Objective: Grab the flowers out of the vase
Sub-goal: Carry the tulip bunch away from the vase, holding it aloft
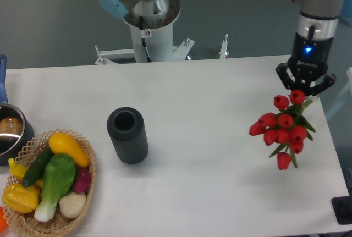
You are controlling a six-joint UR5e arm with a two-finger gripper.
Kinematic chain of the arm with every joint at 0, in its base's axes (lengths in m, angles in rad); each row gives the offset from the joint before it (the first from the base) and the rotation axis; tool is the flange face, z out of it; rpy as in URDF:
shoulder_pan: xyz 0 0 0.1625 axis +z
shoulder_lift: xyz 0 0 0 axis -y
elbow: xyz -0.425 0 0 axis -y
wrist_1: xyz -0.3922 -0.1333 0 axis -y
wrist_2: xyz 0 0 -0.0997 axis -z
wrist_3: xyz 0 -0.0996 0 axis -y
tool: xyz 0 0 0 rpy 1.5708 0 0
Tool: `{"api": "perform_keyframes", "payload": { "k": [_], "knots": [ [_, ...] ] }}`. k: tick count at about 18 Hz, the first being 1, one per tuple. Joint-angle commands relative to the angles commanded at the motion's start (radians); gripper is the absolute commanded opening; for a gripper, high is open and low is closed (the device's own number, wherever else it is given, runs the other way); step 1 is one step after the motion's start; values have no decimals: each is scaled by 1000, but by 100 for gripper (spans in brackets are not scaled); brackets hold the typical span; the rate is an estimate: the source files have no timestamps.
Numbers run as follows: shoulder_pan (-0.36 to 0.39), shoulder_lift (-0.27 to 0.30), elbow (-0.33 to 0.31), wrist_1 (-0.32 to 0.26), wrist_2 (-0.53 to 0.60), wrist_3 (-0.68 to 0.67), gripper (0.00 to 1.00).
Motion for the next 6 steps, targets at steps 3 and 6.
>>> {"api": "perform_keyframes", "payload": {
  "k": [3, 6],
  "knots": [
    [-2, -8, 9, 2, 32, 2, 0],
    [-8, -12, 14, -2, 68, 46, 0]
  ]
}}
